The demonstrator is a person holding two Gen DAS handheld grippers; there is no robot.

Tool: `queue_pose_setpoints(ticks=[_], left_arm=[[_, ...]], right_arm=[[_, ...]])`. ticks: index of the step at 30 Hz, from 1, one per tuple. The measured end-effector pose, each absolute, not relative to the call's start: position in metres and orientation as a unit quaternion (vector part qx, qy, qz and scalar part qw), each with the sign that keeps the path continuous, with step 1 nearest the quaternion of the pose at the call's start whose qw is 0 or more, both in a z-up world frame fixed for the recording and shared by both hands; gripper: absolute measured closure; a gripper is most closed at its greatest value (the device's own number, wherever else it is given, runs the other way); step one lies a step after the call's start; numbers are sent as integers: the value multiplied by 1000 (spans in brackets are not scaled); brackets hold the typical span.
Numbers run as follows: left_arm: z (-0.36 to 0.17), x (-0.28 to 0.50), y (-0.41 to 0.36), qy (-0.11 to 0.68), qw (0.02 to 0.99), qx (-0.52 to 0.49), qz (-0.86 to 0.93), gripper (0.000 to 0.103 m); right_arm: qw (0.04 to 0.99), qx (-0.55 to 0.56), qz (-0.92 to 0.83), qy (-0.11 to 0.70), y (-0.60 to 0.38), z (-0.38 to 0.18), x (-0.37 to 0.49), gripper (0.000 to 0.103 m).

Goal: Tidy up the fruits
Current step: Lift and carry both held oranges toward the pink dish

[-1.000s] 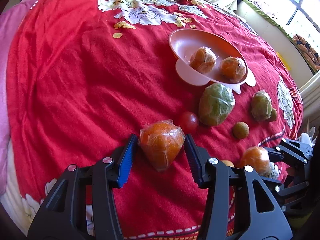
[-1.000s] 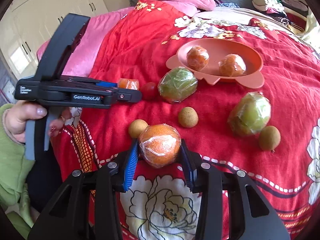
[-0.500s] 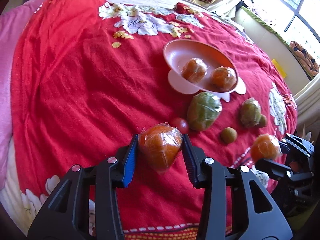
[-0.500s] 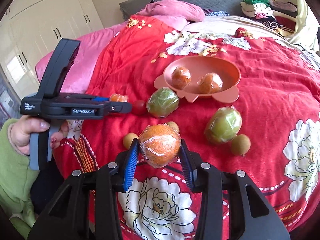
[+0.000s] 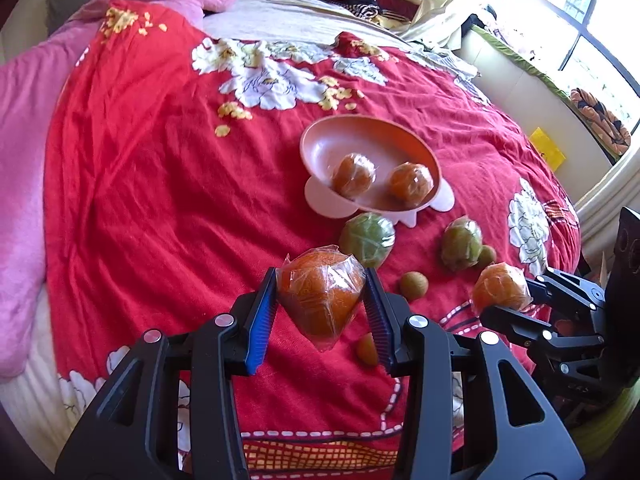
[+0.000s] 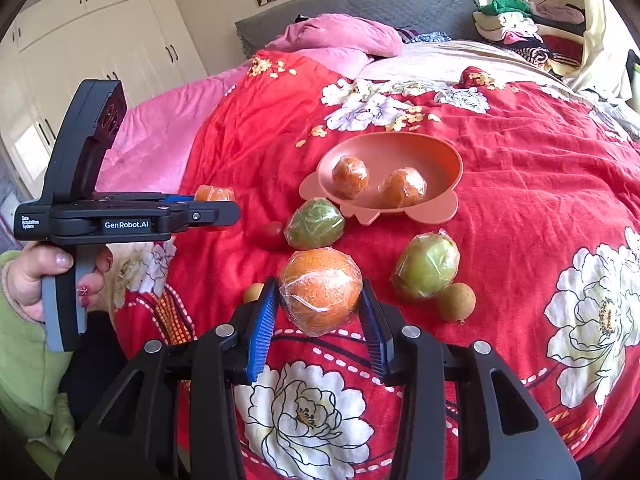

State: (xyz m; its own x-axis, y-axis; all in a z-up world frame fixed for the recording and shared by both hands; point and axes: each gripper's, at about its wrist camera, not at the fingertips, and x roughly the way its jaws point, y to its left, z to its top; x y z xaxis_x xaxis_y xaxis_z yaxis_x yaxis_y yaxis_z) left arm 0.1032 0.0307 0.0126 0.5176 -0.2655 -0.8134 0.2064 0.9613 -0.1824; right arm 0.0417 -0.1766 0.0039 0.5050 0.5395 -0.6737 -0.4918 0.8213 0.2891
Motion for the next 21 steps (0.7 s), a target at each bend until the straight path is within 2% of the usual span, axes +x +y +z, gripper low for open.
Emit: queue_pose_setpoints(ticks=[21], left_arm=[[33,127,-18,460,873,-1,-160,69]], right_arm=[[886,44,275,369,-212,31,63,65]])
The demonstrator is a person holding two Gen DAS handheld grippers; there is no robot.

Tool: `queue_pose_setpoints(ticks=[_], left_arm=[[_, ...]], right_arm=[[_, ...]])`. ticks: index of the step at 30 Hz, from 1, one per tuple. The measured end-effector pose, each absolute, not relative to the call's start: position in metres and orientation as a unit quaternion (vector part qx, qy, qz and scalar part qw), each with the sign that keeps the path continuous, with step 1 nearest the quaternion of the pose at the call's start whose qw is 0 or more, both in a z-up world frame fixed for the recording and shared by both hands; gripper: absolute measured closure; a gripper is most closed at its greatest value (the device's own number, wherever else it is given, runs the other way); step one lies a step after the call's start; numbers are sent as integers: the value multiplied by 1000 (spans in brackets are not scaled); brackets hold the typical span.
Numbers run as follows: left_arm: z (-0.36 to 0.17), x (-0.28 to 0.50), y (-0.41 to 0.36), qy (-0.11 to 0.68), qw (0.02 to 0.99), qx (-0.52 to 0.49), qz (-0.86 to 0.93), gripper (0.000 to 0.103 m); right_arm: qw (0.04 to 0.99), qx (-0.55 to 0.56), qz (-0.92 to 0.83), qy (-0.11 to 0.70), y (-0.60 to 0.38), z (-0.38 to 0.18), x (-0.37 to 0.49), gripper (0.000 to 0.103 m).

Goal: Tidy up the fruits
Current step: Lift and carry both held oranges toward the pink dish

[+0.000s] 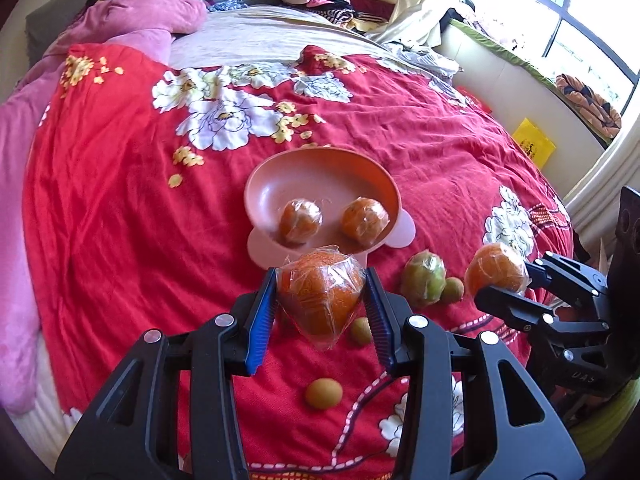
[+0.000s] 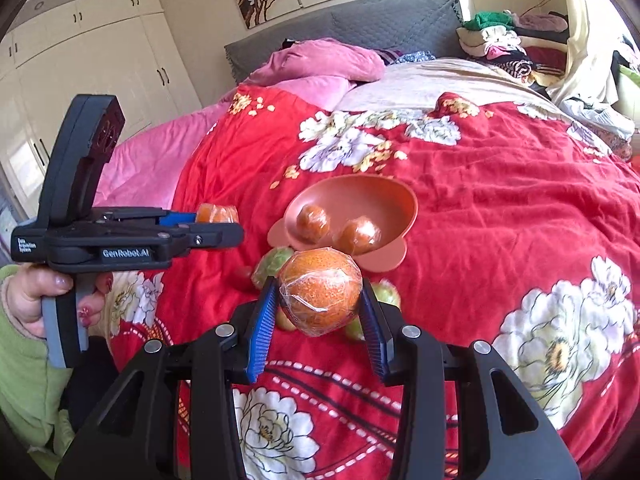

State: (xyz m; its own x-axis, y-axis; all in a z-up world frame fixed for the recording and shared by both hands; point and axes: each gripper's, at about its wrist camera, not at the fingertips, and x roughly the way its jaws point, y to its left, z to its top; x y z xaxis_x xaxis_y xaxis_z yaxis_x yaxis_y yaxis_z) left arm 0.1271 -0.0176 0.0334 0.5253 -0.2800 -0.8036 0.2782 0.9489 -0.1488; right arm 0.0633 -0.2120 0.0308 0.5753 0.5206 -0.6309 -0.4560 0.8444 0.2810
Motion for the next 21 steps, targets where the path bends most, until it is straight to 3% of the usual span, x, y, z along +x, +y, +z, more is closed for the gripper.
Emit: queue_pose_setpoints(ticks=[21], left_arm=[[18,165,-49,477,862,19,-169,69]], right_arm=[[893,44,260,365,-225,37,101,65]])
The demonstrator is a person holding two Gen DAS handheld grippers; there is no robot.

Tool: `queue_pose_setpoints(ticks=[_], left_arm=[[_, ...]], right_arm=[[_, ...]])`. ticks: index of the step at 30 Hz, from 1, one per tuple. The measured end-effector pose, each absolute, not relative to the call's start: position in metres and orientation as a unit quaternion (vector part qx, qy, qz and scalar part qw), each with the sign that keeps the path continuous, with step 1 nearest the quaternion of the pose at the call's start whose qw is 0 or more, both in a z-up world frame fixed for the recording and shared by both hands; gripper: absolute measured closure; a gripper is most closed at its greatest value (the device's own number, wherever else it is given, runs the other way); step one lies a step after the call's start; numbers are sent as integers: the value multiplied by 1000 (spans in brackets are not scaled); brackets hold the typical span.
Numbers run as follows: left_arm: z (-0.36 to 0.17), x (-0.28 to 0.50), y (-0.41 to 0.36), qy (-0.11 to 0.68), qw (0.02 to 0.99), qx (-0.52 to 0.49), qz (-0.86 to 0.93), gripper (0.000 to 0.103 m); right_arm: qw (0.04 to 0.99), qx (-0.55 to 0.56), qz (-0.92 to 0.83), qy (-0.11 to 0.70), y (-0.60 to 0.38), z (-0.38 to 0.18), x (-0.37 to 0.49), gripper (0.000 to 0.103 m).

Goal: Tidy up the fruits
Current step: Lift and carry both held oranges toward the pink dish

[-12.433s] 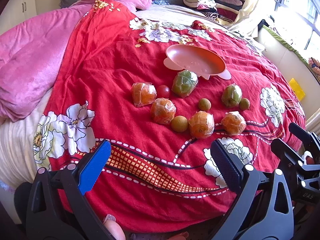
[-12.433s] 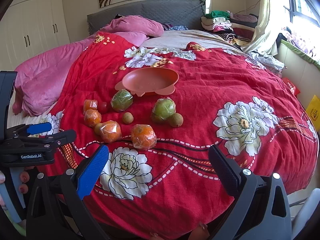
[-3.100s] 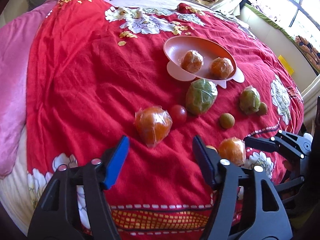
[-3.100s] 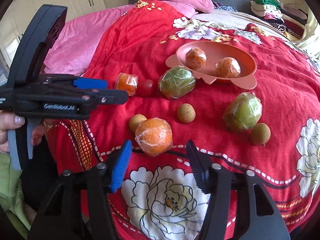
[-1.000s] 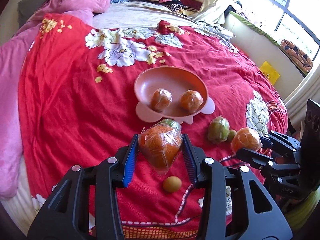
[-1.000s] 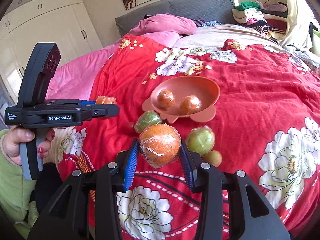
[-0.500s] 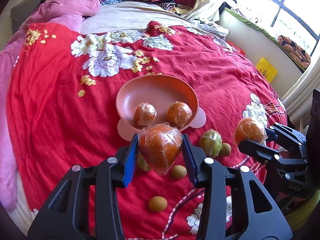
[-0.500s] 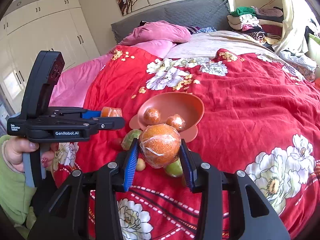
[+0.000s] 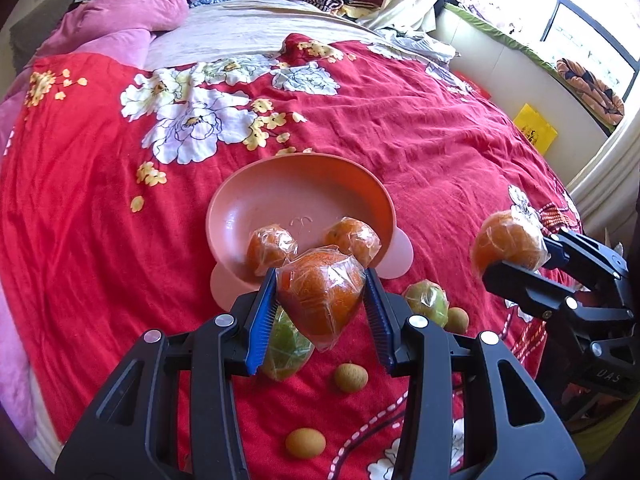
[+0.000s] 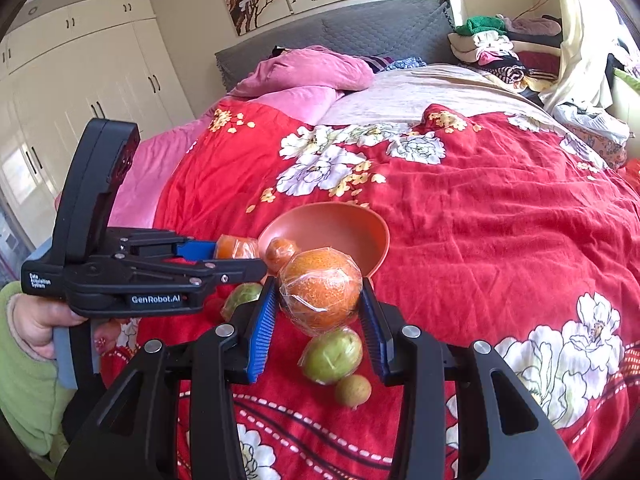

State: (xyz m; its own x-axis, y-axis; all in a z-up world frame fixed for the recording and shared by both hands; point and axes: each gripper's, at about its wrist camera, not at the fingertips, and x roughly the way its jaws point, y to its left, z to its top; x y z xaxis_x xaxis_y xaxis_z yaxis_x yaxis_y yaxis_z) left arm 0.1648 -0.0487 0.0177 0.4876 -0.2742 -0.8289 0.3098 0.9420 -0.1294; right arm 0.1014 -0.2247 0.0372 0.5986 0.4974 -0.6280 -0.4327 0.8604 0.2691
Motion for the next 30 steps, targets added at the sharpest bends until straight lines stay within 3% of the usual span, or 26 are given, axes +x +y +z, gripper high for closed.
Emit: queue_pose_setpoints(ticks=[30], left_arm=[[-23,202,-48,506,848,20,-157,69]], right_arm=[[884,33,255,390,-214,18,163,65]])
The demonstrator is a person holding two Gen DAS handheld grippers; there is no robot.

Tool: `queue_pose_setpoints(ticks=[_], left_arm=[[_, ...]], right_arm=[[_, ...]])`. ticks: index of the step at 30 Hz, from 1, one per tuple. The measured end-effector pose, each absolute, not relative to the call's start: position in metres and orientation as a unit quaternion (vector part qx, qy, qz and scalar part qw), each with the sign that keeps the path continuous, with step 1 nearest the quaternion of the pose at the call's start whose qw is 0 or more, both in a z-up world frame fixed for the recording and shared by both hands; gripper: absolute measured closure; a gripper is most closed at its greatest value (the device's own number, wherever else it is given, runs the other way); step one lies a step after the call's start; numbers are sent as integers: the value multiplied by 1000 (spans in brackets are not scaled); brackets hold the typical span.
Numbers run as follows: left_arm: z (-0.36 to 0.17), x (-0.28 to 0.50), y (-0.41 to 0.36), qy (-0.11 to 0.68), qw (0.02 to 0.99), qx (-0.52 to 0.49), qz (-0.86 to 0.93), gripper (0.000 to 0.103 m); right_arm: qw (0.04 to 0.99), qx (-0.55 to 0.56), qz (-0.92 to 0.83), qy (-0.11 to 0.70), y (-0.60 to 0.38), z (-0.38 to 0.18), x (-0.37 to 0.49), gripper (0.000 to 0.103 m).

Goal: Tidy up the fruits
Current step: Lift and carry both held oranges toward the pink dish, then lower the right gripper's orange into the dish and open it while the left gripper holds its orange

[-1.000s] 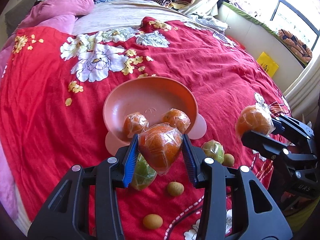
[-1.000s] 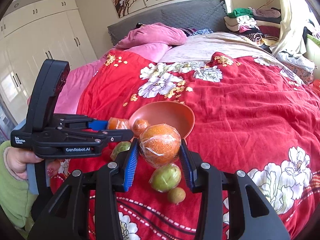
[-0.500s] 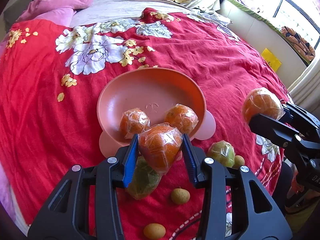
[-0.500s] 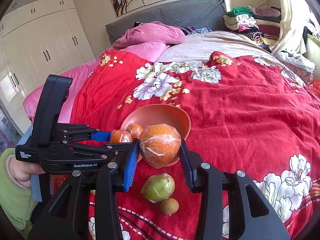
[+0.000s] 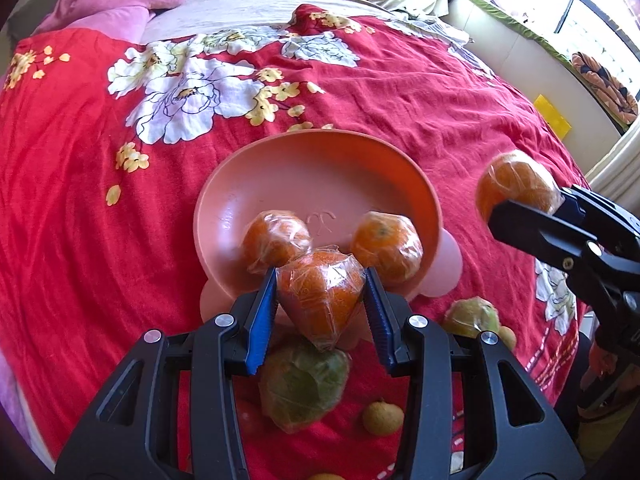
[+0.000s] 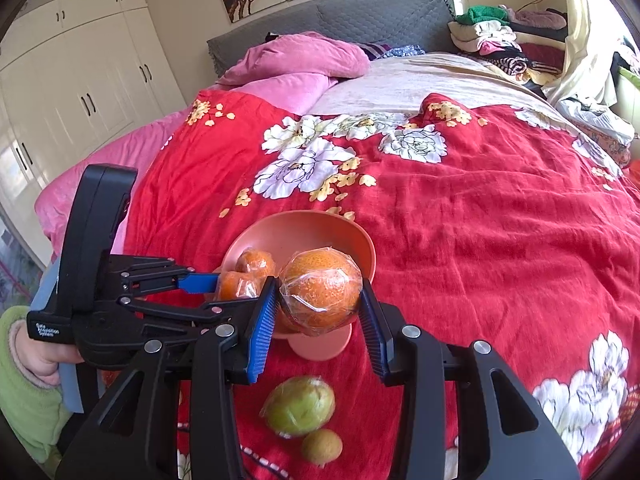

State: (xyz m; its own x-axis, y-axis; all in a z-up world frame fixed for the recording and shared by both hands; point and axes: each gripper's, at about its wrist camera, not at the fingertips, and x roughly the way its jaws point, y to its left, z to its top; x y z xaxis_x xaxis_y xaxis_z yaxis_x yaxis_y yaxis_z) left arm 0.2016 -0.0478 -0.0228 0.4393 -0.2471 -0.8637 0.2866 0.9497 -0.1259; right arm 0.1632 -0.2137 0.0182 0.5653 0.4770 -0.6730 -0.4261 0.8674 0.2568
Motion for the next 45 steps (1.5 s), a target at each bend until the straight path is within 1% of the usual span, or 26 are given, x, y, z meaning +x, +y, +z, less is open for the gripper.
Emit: queue_pose_setpoints(ticks=[17,33,45], left_arm=[[-34,213,-39,508,847,23,-152,69],[-34,213,-38,508,847,21,-157,69],[-34,212,-38,507,847,22,-158,69]], right_arm=[[862,18,273,426,-183,-2,219,65],[846,6,278,455,-167,-22,234,64],[848,17,279,451,-174,-17,233,63]])
